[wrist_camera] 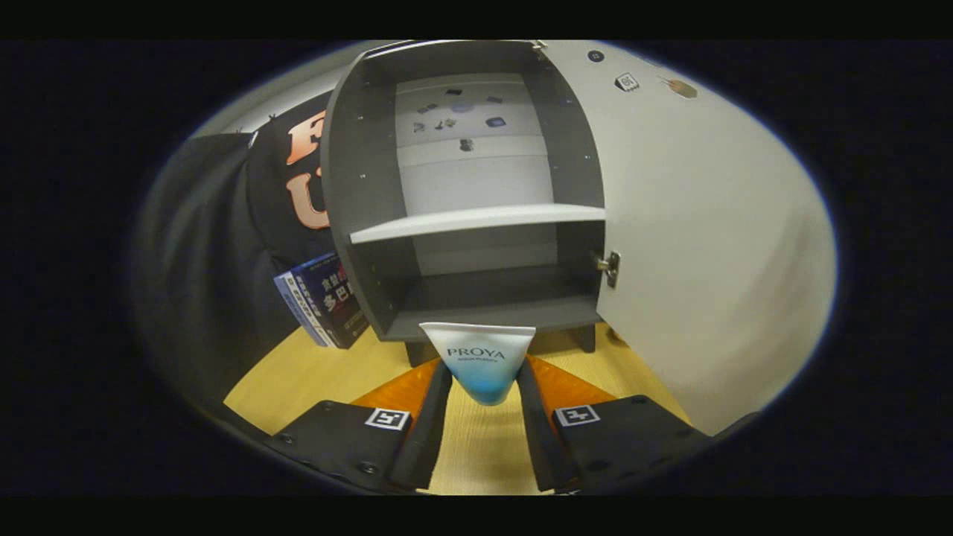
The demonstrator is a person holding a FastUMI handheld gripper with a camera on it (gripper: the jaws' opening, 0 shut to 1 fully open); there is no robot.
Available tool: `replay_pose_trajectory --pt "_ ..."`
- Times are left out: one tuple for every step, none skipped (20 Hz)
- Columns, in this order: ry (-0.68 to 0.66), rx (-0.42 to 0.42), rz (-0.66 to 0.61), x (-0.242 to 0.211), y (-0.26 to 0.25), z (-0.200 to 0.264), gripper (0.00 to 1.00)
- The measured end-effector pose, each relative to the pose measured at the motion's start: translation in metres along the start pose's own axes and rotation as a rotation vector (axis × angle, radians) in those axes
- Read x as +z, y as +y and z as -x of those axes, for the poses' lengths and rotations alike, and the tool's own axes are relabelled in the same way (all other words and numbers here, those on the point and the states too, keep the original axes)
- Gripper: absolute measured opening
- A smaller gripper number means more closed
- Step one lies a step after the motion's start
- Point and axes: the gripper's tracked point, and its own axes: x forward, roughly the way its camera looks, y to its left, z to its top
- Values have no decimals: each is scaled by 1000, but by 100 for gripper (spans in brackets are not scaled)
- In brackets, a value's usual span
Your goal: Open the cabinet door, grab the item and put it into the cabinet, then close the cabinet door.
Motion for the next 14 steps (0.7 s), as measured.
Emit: replay_pose_trajectory --pt "-23 27 -10 12 6 -4 57" --pt "-46 53 -22 25 11 -9 57" --pt "-68 76 -32 36 15 -14 57" --pt "-76 87 -39 45 18 -20 57" --pt "-93 92 -50 54 20 -25 57" --pt "-112 96 -55 62 20 -31 57" --pt "-120 89 -51 68 19 -39 57" --pt "-109 77 -46 71 15 -47 57" --pt "-99 68 -48 78 12 -56 57" --pt "-93 63 -53 82 10 -66 57" --pt "-89 55 -59 85 8 -75 57" --pt "-95 47 -65 89 6 -84 57" --pt "-106 38 -75 94 3 -92 57" --pt "-116 32 -88 98 1 -100 57"
